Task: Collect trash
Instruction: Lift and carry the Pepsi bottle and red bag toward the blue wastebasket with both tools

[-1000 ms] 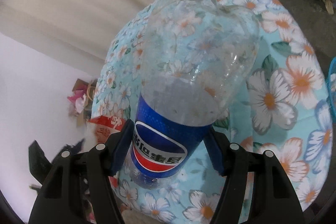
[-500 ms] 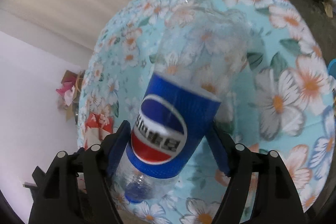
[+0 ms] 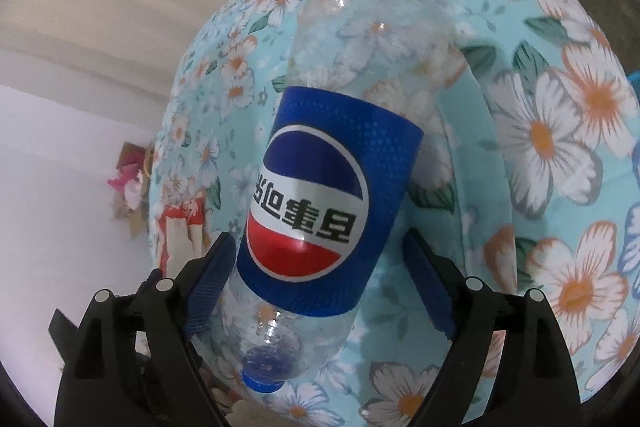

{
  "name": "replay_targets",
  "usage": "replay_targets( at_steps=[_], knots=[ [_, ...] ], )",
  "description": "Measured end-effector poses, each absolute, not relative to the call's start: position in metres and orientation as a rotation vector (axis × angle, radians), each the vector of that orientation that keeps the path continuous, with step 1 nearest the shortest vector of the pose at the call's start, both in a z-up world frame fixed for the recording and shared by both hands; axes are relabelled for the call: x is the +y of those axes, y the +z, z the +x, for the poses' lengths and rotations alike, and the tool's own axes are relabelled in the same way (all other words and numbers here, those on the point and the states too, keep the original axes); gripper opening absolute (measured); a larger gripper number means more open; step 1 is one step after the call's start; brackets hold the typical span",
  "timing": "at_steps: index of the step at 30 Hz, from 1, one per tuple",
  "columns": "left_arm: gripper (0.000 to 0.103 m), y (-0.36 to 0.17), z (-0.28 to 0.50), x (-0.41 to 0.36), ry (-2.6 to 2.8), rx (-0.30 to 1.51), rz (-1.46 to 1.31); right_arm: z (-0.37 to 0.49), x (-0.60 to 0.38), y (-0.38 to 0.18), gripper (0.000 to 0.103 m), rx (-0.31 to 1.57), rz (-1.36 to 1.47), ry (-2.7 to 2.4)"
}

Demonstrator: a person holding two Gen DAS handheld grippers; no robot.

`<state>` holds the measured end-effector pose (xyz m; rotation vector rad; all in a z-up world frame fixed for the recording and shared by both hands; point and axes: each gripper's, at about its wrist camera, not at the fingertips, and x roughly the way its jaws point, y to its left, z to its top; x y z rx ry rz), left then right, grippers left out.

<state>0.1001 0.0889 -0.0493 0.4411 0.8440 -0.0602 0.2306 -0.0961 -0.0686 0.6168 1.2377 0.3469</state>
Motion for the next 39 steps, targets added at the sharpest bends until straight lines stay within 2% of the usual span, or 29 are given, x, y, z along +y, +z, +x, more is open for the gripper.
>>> replay_targets(
  at_steps=[6, 15, 17, 19, 23, 30, 39],
  knots=[
    [0.038, -0.047, 0.103, 0.091, -0.057, 0.844, 0.437, 0.233, -0.095, -0.070, 0.083, 1.233, 0.629, 0.346],
    [0.037, -0.046, 0.106, 0.092, -0.052, 0.847, 0.430, 0.234, -0.099, -0.071, 0.078, 1.230, 0.654, 0.353],
    [0.037, -0.046, 0.105, 0.092, -0.050, 0.847, 0.428, 0.234, -0.099, -0.072, 0.075, 1.227, 0.664, 0.361],
    [0.037, -0.047, 0.104, 0.090, -0.049, 0.846, 0.428, 0.234, -0.099, -0.072, 0.067, 1.226, 0.685, 0.379],
    [0.037, -0.046, 0.104, 0.091, -0.050, 0.846, 0.428, 0.234, -0.100, -0.071, 0.064, 1.221, 0.691, 0.387],
    [0.027, -0.043, 0.101, 0.088, -0.040, 0.822, 0.460, 0.229, -0.112, -0.065, 0.061, 1.192, 0.733, 0.420],
    [0.022, -0.034, 0.099, 0.089, -0.031, 0.791, 0.475, 0.219, -0.135, -0.049, 0.060, 1.128, 0.771, 0.436]
  ],
)
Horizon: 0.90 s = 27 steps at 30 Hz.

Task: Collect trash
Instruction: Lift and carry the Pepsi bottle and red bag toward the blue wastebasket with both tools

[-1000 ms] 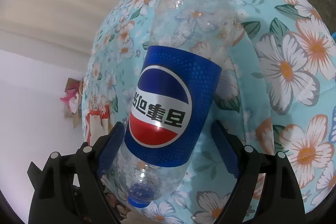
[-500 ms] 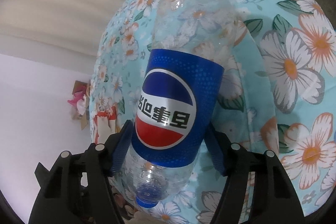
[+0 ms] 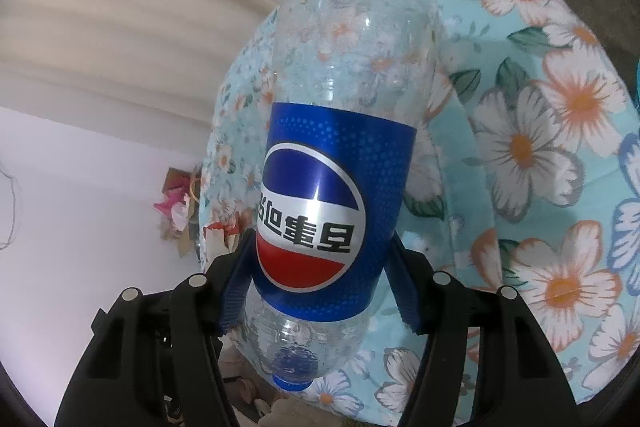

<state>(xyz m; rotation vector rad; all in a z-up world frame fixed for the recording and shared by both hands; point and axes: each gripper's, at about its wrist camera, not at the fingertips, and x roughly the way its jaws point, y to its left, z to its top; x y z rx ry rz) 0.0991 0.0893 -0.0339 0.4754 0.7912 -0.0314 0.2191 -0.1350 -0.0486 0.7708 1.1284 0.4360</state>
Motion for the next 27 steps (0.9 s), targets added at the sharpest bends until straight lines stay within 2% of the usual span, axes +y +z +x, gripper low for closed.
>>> replay_targets(
  at_steps=[8, 17, 24, 27],
  knots=[
    [0.021, -0.016, 0.095, 0.088, -0.040, 0.747, 0.483, 0.207, -0.161, -0.040, 0.060, 1.079, 0.829, 0.457],
    [0.020, 0.045, 0.107, 0.056, -0.212, 0.602, 0.399, 0.163, -0.221, -0.034, 0.060, 0.943, 0.989, 0.451],
    [0.020, 0.086, 0.140, -0.038, -0.530, 0.568, 0.305, 0.084, -0.353, -0.043, 0.060, 0.748, 1.140, 0.187],
    [0.021, 0.091, 0.159, -0.107, -0.701, 0.607, 0.266, 0.048, -0.403, -0.061, 0.060, 0.698, 1.208, 0.059]
  ],
)
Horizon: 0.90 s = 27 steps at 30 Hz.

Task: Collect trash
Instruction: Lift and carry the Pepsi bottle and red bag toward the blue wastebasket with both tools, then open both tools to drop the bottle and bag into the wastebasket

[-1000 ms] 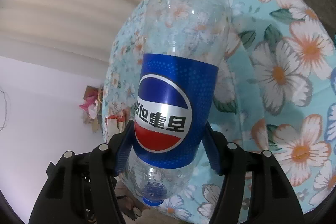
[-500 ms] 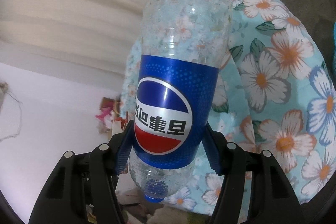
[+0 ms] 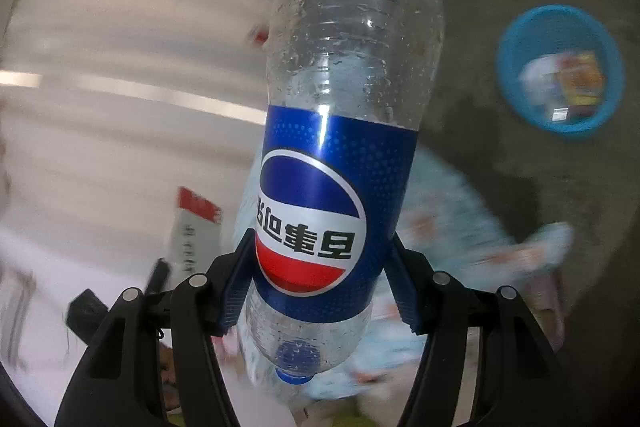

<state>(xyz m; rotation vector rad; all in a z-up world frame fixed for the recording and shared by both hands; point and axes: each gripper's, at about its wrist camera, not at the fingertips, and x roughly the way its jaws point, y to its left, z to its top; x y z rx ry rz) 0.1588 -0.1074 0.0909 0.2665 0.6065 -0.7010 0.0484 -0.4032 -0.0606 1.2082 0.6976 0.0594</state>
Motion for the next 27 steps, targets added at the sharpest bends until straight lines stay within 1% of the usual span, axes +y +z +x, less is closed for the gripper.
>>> replay_targets(
  at_steps=[4, 6, 11, 12, 15, 18, 20, 21, 22, 23, 24, 27],
  knots=[
    [0.022, 0.071, 0.187, -0.197, -0.872, 0.736, 0.223, 0.014, -0.455, -0.096, 0.060, 0.676, 1.265, -0.087],
    [0.023, 0.045, 0.203, -0.254, -0.923, 0.820, 0.229, 0.012, -0.476, -0.122, 0.060, 0.695, 1.287, -0.129],
    [0.023, -0.029, 0.233, -0.359, -0.962, 0.952, 0.291, 0.042, -0.517, -0.184, 0.060, 0.788, 1.282, -0.161],
    [0.023, -0.050, 0.241, -0.382, -0.962, 1.000, 0.301, 0.050, -0.525, -0.195, 0.060, 0.798, 1.280, -0.163],
    [0.023, -0.100, 0.261, -0.430, -0.943, 1.097, 0.323, 0.080, -0.548, -0.226, 0.061, 0.855, 1.270, -0.146],
    [0.025, -0.138, 0.281, -0.470, -0.931, 1.129, 0.356, 0.115, -0.575, -0.253, 0.062, 0.900, 1.269, -0.146],
    [0.031, -0.163, 0.293, -0.490, -0.917, 1.174, 0.364, 0.134, -0.590, -0.273, 0.063, 0.892, 1.273, -0.125],
    [0.036, -0.173, 0.298, -0.498, -0.912, 1.191, 0.363, 0.140, -0.585, -0.282, 0.069, 0.891, 1.274, -0.138],
    [0.042, -0.187, 0.304, -0.509, -0.894, 1.215, 0.352, 0.143, -0.587, -0.294, 0.078, 0.894, 1.273, -0.168],
    [0.056, -0.201, 0.310, -0.517, -0.880, 1.240, 0.336, 0.146, -0.595, -0.307, 0.079, 0.903, 1.275, -0.234],
    [0.061, -0.213, 0.315, -0.519, -0.863, 1.259, 0.318, 0.145, -0.599, -0.314, 0.079, 0.897, 1.283, -0.264],
    [0.062, -0.229, 0.318, -0.518, -0.841, 1.271, 0.275, 0.142, -0.595, -0.324, 0.079, 0.856, 1.313, -0.312]
  ],
)
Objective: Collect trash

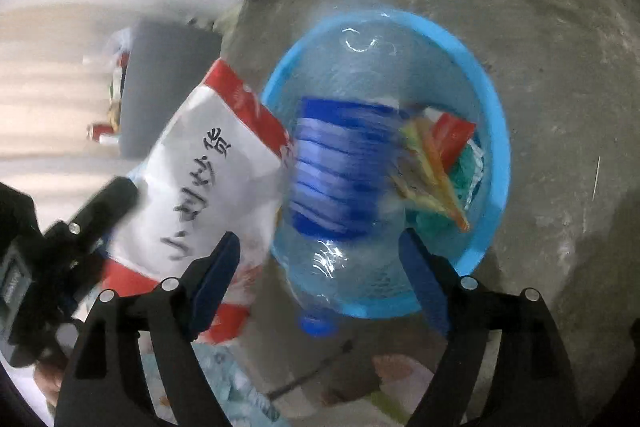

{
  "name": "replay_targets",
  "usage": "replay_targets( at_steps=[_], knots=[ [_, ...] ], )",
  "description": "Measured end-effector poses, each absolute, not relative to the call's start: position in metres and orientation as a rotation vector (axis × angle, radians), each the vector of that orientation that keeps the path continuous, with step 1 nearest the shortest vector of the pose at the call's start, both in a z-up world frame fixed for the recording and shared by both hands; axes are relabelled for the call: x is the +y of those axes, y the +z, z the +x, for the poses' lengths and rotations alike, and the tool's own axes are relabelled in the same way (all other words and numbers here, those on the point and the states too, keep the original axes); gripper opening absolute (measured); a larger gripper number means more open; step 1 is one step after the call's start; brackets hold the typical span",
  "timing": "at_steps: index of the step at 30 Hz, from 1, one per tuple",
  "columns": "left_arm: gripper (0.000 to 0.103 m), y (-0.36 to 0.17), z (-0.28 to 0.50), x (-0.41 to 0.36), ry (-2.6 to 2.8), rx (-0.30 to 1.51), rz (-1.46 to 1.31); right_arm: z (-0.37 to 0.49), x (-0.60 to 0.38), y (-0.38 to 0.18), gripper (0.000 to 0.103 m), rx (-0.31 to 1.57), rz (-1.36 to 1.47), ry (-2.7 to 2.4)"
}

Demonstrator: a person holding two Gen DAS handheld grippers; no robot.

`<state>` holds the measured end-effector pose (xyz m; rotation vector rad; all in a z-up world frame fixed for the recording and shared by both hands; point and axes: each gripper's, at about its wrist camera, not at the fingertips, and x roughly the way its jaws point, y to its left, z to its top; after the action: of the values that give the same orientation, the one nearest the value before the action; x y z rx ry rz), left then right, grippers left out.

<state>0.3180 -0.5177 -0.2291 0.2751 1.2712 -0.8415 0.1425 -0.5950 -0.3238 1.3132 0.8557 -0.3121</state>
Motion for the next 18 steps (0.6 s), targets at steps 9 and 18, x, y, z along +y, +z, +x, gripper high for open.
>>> replay_targets(
  at_steps=[9, 18],
  knots=[
    [0.069, -0.196, 0.300, -0.502, -0.937, 1.214, 0.139, 0.090, -0.578, -0.302, 0.079, 0.755, 1.299, -0.425],
    [0.076, -0.083, 0.278, -0.426, -1.024, 1.068, -0.010, 0.045, -0.553, -0.231, 0.079, 0.622, 1.178, -0.550]
  ],
)
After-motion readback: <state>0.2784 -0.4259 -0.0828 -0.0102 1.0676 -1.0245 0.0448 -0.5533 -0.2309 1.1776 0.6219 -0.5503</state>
